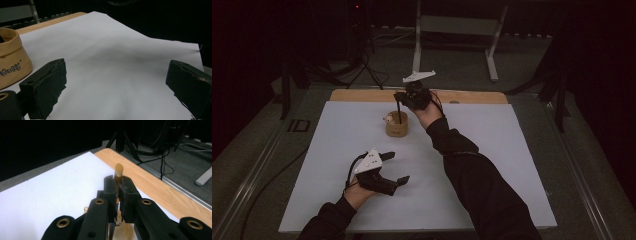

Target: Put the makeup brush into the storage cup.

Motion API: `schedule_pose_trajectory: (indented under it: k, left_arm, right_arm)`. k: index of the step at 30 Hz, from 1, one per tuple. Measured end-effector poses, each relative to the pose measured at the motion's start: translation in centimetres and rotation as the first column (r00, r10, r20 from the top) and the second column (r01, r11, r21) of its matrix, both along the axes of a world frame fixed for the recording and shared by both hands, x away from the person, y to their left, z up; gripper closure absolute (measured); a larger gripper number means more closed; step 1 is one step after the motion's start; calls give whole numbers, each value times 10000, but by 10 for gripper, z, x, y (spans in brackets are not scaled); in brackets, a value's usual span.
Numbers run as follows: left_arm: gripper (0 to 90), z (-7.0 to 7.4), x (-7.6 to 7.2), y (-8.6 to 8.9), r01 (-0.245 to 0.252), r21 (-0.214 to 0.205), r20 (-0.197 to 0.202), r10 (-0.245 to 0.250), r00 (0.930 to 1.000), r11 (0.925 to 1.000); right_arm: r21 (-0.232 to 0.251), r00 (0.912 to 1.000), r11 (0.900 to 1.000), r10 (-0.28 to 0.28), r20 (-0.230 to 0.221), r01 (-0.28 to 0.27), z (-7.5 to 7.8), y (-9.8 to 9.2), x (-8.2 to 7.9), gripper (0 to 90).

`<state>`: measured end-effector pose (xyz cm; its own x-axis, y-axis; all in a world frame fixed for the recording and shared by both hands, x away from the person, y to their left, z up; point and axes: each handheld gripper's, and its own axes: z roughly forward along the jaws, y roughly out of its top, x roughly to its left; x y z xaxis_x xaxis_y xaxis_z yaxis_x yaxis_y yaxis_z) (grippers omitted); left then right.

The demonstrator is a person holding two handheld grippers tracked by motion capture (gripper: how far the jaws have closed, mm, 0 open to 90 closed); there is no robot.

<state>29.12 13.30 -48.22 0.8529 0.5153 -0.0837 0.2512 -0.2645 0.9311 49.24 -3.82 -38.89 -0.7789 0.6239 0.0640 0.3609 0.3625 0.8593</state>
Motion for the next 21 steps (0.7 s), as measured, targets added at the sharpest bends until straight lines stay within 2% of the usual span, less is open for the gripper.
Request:
schedule_pose_trajectory:
  k: [9, 19, 20, 21]
  left_arm:
    - [42, 1, 0, 1, -24, -38, 26, 24, 10000, 10000]
    - [42, 1, -1, 1, -14, -29, 89, 14, 10000, 10000]
    - [42, 1, -1, 1, -13, -33, 101, 14, 9999, 10000]
    - [42, 1, 0, 1, -5, -45, 93, 6, 10000, 10000]
  right_arm:
    - [-296, 9981, 9996, -6, -611, -12, -18, 5, 3, 844]
    - [-610, 9928, 9981, -7, -1201, -67, -30, 6, 7, 833]
    - [-618, 9930, 9980, 56, -1183, -130, -30, 6, 7, 753]
    - [-479, 9904, 9984, 244, -1358, -311, -30, 6, 8, 577]
